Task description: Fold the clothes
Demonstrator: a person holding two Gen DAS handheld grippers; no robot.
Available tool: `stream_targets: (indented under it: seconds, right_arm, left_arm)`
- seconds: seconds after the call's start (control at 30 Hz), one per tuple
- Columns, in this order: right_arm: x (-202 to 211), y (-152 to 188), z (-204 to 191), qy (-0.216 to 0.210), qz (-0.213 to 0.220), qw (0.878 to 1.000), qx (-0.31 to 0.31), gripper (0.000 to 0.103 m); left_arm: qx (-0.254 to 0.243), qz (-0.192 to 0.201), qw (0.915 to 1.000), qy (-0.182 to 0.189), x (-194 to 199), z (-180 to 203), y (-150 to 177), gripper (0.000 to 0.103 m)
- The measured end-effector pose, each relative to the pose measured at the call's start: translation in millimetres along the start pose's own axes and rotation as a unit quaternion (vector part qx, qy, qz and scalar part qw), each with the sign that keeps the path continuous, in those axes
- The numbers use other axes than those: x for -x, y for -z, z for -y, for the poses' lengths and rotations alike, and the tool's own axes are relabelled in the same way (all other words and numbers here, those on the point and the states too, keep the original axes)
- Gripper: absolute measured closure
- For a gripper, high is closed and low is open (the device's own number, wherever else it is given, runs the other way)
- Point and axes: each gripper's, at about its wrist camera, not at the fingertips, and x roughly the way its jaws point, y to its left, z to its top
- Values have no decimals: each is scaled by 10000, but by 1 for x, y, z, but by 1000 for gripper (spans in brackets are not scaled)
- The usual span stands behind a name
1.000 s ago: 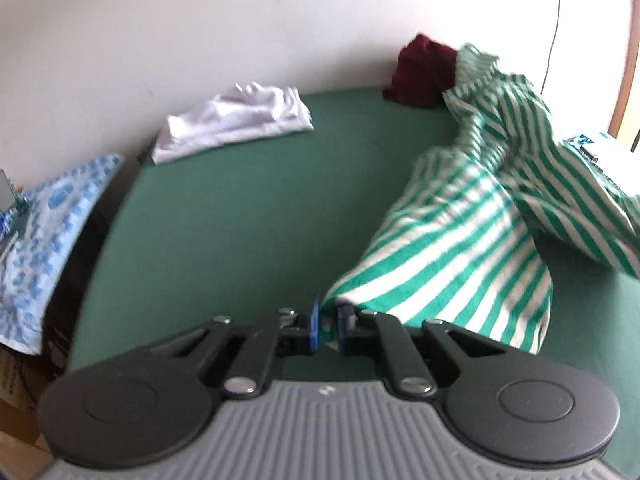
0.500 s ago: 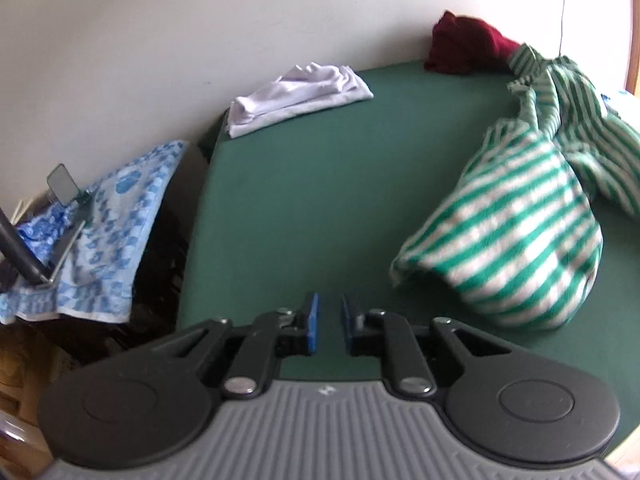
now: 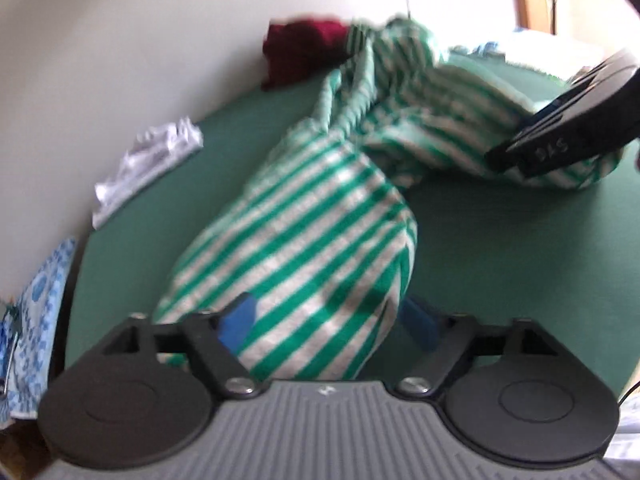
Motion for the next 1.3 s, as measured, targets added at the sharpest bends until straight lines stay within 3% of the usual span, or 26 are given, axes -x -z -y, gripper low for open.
stream_targets:
  seconds: [0.07, 0.1, 0.13, 0.17, 0.23, 0.33, 0.37, 0.4, 0.43, 0.47, 0.5, 0.6, 0.63, 0.67, 0.7, 0.73, 0.77, 0.8, 0.83, 0.97, 1.07, 1.1, 1.13, 1.17, 1.23, 1.3]
  right_arm:
    - [-7, 4, 7, -105, -60, 9998, -139, 63]
    - [-6, 6, 7, -121, -26, 9999, -88, 67]
    - [-6, 7, 7, -156, -23, 9999, -30, 84]
    - [-4, 8, 6, -240, -85, 9997, 15, 93]
    - [1, 9, 5, -563, -271, 9980, -113, 97]
    - [15, 15, -6, -936, -312, 9951, 85, 97]
    - [19, 18, -9, -1128, -380, 9927, 168, 102]
    - [22, 21, -11, -1431, -511, 9882, 179, 103]
    - [24, 25, -11, -1950, -771, 9778, 39, 103]
    - [26, 31, -14, -2311, -969, 9681, -6, 103]
    - [30, 35, -19, -2346, -962, 9672, 138, 103]
    - [51, 33, -24, -1668, -240, 9840, 584, 101]
    - [55, 30, -24, -1485, -25, 9868, 648, 96]
    - [55, 22, -20, -1404, 131, 9886, 528, 84]
    - [52, 14, -17, -1301, 254, 9903, 416, 72]
    - [45, 5, -14, -1137, 307, 9925, 323, 51]
    - [37, -2, -13, -973, 355, 9943, 237, 40]
    - [29, -8, -14, -860, 393, 9954, 157, 37]
    - [20, -13, -14, -732, 405, 9965, 85, 36]
    - [-21, -19, -18, -348, 86, 9993, -77, 37]
    - [-34, -15, -25, -168, 52, 9998, 4, 36]
    - [-34, -12, -29, -61, 124, 9998, 107, 40]
    - [-33, -10, -31, 59, 162, 9997, 194, 51]
    - [-31, -9, -30, 133, 151, 9995, 229, 68]
    - [-28, -6, -29, 246, 123, 9993, 270, 87]
    - [-22, -3, -26, 179, 58, 9997, 157, 91]
  left_arm:
    - [322, -54, 9995, 10, -4, -9, 1, 30]
    - [530, -120, 9985, 18, -6, -15, 0, 35]
    - [744, -205, 9970, -79, -7, -23, 0, 45]
    - [960, -298, 9947, -221, -9, -32, 0, 49]
    - [1325, -435, 9891, -475, -7, -50, 1, 84]
    - [1933, -441, 9785, -574, 10, -85, 6, 90]
    - [2127, -389, 9740, -679, 21, -99, 9, 91]
    - [2244, -377, 9702, -833, 29, -111, 12, 93]
    - [2332, -383, 9665, -1000, 36, -122, 16, 103]
    - [2419, -390, 9625, -1167, 42, -133, 19, 103]
    - [2505, -396, 9581, -1333, 49, -144, 23, 103]
    - [2571, -562, 9552, -1351, 60, -166, 35, 103]
    - [2532, -556, 9572, -1284, 63, -167, 37, 100]
    - [2392, -502, 9621, -1208, 66, -162, 37, 98]
    - [2208, -427, 9678, -1127, 69, -154, 36, 87]
    - [2021, -330, 9736, -1011, 70, -142, 33, 61]
    - [1833, -224, 9789, -878, 70, -127, 29, 46]
    - [1643, -118, 9835, -746, 70, -113, 26, 27]
    - [1451, -11, 9875, -612, 70, -99, 23, 23]
    - [557, 137, 9978, -322, 46, -45, 10, 24]
    - [337, -53, 9988, -362, 17, -31, 2, 56]
    - [451, -99, 9984, -314, 14, -35, 1, 66]
    - [564, -146, 9979, -266, 10, -39, -1, 74]
    - [678, -192, 9973, -219, 6, -43, -2, 78]
    - [905, -284, 9954, -123, -2, -51, -4, 82]
    - [1131, -376, 9929, -27, -9, -60, -6, 83]
